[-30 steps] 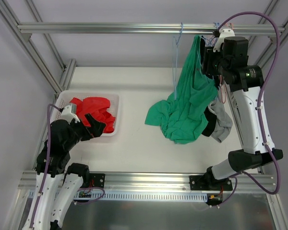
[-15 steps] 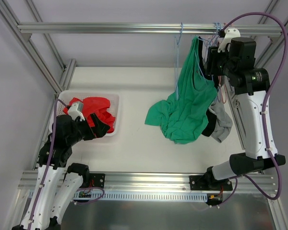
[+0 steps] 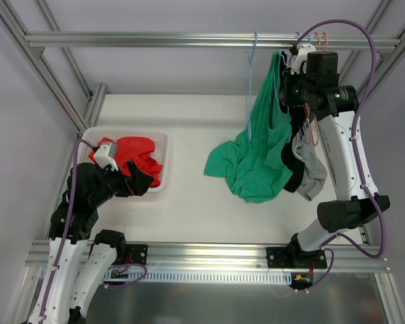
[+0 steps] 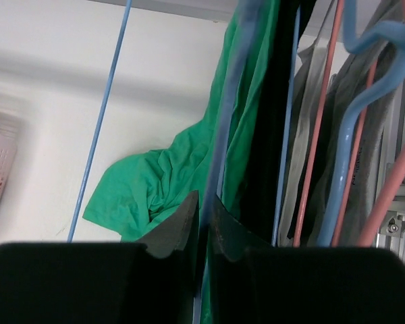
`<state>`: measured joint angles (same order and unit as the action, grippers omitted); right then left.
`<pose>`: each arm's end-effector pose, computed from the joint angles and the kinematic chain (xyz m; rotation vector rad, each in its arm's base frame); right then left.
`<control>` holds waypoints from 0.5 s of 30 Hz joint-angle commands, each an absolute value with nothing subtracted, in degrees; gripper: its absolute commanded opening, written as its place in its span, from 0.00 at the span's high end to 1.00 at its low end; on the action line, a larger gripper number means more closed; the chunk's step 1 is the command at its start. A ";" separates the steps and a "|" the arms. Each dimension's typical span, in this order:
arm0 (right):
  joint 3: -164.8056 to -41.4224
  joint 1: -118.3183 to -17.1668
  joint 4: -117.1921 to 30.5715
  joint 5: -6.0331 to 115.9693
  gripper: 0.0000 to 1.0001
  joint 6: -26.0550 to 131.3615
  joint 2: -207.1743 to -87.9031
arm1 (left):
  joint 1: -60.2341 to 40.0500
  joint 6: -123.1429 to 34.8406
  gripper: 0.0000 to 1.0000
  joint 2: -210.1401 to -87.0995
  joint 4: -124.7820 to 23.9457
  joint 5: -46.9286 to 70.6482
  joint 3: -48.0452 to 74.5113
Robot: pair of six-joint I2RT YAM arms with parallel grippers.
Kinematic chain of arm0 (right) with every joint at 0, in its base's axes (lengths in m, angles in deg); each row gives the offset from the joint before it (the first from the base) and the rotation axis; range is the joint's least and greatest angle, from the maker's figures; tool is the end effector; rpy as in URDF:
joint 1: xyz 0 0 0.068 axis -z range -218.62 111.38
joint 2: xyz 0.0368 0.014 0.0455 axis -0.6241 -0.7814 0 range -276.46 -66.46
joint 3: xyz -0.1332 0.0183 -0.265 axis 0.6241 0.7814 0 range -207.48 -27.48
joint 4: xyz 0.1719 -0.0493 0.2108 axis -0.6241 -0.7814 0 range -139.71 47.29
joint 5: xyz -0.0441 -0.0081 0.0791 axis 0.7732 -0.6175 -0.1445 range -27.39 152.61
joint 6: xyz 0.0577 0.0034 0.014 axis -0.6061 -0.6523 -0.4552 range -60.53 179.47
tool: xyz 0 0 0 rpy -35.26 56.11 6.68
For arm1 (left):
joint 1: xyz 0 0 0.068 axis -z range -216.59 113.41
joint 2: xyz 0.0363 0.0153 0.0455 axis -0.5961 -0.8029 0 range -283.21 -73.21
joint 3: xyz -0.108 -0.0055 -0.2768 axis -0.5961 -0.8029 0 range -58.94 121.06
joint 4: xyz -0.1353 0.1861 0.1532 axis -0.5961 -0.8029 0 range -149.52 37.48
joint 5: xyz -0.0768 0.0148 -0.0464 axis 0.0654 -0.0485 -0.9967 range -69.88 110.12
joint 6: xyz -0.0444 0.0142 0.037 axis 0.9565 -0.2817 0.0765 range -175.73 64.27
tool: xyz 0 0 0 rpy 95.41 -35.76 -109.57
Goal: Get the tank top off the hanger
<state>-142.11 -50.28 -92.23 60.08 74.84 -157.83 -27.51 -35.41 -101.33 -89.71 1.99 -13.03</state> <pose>0.3408 0.0723 0.5087 -0.5013 1.9656 0.0039 0.1006 -0.0299 0.3482 0.0281 1.9450 -0.6457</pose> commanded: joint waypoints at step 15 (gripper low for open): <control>-141.39 -56.19 -82.36 61.38 1.00 69.05 -149.08 | -27.01 -35.96 0.01 -99.67 -88.29 -0.62 -12.97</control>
